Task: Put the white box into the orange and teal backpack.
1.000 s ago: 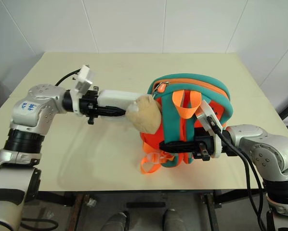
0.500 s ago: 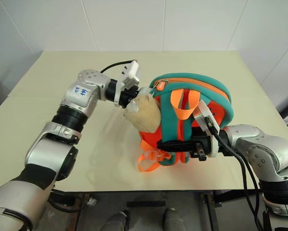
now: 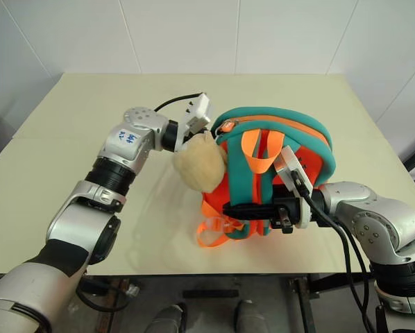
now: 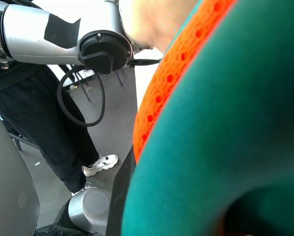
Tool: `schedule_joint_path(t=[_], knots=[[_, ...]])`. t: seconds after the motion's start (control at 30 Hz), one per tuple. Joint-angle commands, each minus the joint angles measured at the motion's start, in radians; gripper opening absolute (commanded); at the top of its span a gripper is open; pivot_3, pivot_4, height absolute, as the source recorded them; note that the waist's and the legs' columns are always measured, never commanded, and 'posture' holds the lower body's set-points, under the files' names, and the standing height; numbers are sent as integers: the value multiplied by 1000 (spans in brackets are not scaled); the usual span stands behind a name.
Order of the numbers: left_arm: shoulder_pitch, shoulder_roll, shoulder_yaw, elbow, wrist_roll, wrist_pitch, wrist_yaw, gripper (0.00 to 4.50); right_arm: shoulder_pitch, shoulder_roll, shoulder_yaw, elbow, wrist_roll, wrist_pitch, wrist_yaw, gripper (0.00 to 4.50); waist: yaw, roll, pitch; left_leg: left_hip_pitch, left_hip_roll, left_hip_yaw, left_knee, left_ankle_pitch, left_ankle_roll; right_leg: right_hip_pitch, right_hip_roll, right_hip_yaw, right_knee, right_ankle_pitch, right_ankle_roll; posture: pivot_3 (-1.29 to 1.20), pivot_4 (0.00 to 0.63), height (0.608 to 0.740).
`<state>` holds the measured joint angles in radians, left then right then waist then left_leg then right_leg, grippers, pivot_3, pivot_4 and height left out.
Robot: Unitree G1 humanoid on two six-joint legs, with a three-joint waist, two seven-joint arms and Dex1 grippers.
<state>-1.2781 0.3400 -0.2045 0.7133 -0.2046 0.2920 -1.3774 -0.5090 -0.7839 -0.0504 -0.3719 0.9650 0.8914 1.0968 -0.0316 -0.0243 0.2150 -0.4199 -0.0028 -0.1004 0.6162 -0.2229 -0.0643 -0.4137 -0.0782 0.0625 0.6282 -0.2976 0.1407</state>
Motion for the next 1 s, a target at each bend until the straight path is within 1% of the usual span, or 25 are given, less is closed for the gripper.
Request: schedule_joint_path(t=[0.03,0.23,0.37,0.53,0.67,0.77,0.83,1.0], knots=[[14,76,53,-50,-21,-30,-53,4459,1,4,-15,-23,1,-20,-3,0,-1,0,0,0,0,0,0,0,0,0,0,0,0,0,0,0,150,740],[82,187,87,-99,-40,-87,-145,4459,8,9,-11,-19,-7,-23,-1,0,4,0,0,0,0,0,0,0,0,0,0,0,0,0,0,0,150,740],[140,226,133,-192,-92,-80,-160,4459,5,11,-5,-7,-18,-29,6,0,4,0,0,0,0,0,0,0,0,0,0,0,0,0,0,0,150,740],[211,231,180,-358,-178,-32,-128,4459,-3,15,7,12,-31,-36,15,0,4,0,0,0,0,-1,1,0,0,1,0,0,1,0,0,0,150,740],[268,234,215,-531,-271,70,-91,4459,-3,16,13,22,-41,-36,21,0,2,0,0,0,0,-1,3,0,0,1,0,0,2,0,0,0,150,740],[315,263,227,-649,-315,147,-60,4459,-2,14,16,30,-50,-38,30,0,1,0,0,1,0,-1,4,0,0,1,0,0,5,0,0,0,150,740],[335,267,228,-682,-327,169,-36,4459,-6,17,19,37,-56,-39,32,0,2,0,0,2,0,-1,5,0,0,1,0,0,6,0,0,0,150,740],[374,235,217,-736,-364,200,7,4459,-17,30,35,51,-73,-50,36,0,3,0,0,8,0,0,6,0,0,8,0,0,7,0,-1,0,150,740]])
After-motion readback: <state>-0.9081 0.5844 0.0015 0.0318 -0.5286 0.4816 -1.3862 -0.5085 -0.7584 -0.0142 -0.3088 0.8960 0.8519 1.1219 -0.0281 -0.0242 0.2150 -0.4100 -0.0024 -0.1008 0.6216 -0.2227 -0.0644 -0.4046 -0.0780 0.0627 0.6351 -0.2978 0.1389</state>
